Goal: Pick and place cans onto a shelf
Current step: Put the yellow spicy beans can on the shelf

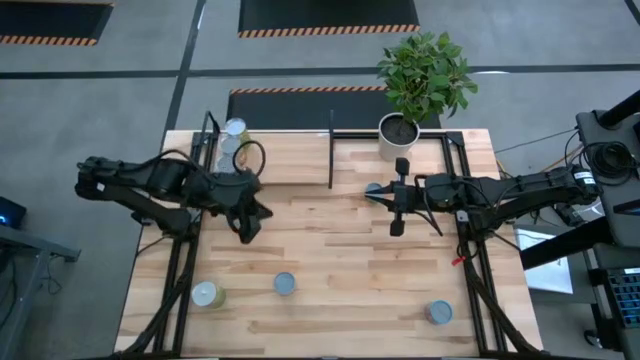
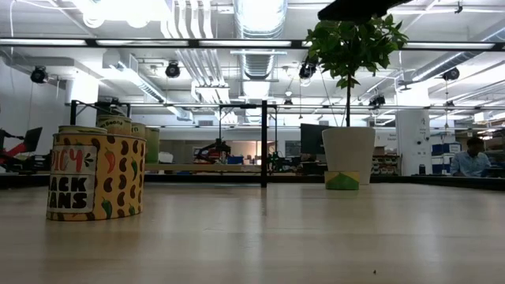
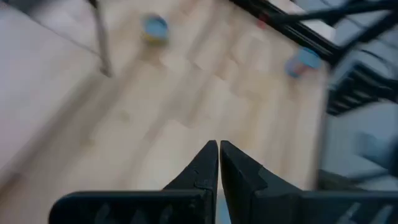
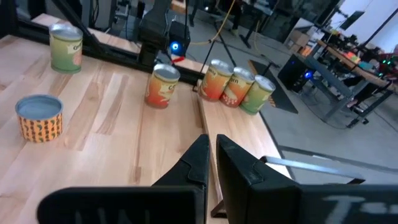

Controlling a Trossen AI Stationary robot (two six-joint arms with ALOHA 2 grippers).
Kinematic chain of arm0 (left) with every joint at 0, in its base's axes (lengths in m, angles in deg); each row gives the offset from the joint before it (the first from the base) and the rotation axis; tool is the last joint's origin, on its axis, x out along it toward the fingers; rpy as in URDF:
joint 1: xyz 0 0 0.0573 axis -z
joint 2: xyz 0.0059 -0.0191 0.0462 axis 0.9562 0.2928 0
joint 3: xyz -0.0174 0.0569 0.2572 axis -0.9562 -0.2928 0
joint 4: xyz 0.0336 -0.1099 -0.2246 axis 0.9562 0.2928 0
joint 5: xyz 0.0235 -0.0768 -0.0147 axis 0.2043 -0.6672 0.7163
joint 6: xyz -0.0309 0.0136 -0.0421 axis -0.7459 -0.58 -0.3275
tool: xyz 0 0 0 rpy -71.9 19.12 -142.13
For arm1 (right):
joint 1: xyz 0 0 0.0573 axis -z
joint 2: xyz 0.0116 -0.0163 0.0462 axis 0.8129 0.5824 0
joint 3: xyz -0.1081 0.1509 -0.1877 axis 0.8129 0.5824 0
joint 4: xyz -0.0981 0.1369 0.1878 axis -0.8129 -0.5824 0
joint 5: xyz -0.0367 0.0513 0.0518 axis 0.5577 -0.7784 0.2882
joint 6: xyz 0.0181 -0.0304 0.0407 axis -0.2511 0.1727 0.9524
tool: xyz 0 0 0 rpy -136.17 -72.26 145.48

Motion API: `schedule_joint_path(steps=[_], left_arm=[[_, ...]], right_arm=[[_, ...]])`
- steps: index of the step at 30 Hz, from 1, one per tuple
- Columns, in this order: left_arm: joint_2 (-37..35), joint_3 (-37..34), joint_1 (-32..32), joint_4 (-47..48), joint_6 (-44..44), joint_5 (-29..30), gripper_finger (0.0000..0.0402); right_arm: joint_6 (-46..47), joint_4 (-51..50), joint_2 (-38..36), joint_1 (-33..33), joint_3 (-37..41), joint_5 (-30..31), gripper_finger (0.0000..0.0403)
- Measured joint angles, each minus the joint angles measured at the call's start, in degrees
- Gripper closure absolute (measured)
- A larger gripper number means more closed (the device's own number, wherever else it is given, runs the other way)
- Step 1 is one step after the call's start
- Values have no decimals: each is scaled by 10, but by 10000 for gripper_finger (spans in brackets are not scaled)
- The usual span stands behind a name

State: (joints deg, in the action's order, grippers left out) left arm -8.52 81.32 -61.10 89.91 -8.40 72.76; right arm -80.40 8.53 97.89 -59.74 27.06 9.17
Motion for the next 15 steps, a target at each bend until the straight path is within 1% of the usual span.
schedule_joint_path(steps=[2, 5, 11, 15], left_arm=[[5, 0, 6, 1, -34, -35, 402], [18, 0, 21, 15, -72, -62, 402], [53, -1, 72, 88, -159, -62, 402], [79, -34, 109, 110, -218, -65, 402]], right_arm=[[-4, 9, 0, 0, 0, 0, 385], [-12, 18, 0, 0, 0, 0, 385], [-29, 19, 0, 0, 0, 0, 385], [-37, 24, 0, 0, 0, 0, 385]])
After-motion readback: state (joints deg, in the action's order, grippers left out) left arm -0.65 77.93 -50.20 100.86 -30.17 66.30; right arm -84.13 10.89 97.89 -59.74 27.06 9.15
